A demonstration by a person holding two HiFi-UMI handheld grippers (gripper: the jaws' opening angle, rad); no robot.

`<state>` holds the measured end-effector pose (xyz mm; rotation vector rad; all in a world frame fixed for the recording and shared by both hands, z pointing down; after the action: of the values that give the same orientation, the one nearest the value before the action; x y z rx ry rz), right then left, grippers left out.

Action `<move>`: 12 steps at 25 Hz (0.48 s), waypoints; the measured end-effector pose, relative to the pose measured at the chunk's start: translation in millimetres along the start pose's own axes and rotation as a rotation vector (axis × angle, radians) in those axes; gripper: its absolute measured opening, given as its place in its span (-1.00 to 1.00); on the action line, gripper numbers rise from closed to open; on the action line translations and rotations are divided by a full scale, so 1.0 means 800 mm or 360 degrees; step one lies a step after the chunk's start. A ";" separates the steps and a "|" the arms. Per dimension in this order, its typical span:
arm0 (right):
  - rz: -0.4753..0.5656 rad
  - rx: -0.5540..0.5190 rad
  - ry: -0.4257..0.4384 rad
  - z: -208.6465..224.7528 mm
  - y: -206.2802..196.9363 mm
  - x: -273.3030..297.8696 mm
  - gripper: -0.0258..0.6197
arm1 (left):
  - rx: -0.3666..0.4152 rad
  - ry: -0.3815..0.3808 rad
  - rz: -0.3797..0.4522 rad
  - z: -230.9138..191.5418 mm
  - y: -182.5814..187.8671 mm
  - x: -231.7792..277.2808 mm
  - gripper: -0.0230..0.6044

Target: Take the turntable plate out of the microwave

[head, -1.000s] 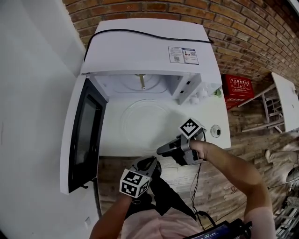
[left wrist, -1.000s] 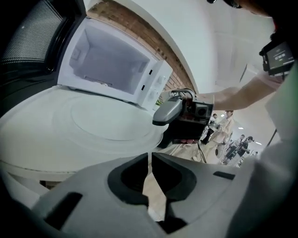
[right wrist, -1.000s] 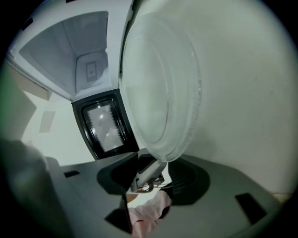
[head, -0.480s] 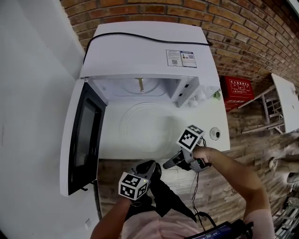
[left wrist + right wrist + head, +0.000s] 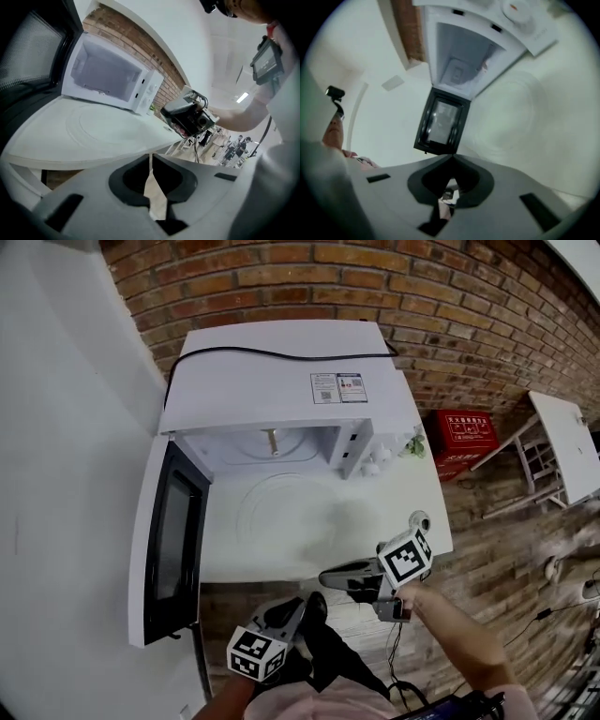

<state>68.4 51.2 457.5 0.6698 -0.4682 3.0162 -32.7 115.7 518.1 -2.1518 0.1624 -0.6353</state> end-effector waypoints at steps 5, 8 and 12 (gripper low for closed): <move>0.0698 -0.0379 -0.0063 -0.096 0.042 -0.037 -0.91 | 0.0134 0.0057 0.0266 0.022 0.073 -0.054 -0.83; 0.1016 -0.0648 -0.0221 -0.151 0.051 -0.052 -0.91 | 0.0242 0.0118 0.0461 0.040 0.130 -0.095 -0.83; 0.1319 -0.0865 -0.0364 -0.216 0.046 -0.060 -0.91 | 0.0421 0.0219 0.0712 0.072 0.202 -0.142 -0.83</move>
<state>38.0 68.6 278.1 0.9406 -1.9015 3.1858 -84.8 94.4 319.6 -1.7385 0.5833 -0.5080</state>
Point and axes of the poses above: the fingertips, and each gripper's own axes: x forward along the fingers, z to its right, y out of its top, the point moved 4 cm from there along -x, backward along the fingers, and after that the axes turned 11 degrees about -y, right-handed, at the moved point
